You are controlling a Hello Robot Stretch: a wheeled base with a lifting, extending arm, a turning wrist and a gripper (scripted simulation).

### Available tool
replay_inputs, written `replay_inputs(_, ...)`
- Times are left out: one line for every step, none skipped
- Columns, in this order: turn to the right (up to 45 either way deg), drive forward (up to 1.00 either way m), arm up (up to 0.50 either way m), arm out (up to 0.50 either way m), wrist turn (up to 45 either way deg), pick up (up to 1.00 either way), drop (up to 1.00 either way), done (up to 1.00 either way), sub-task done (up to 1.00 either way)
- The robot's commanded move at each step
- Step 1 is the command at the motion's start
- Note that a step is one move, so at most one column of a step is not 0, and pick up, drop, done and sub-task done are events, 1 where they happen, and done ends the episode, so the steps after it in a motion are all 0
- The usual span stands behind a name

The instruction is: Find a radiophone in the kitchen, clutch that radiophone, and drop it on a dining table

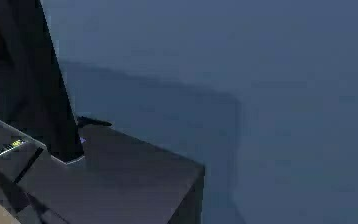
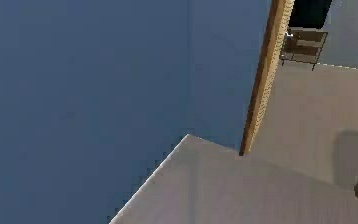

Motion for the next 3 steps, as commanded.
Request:
replay_inputs(45.0, 0.00, 0.00, 0.00, 0.0, 0.00, 0.00, 0.00, 0.00)
replay_inputs(45.0, 0.00, 0.00, 0.00, 0.0, 0.00, 0.00, 0.00, 0.00)
replay_inputs(45.0, 0.00, 0.00, 0.00, 0.0, 0.00, 0.00, 0.00, 0.00)
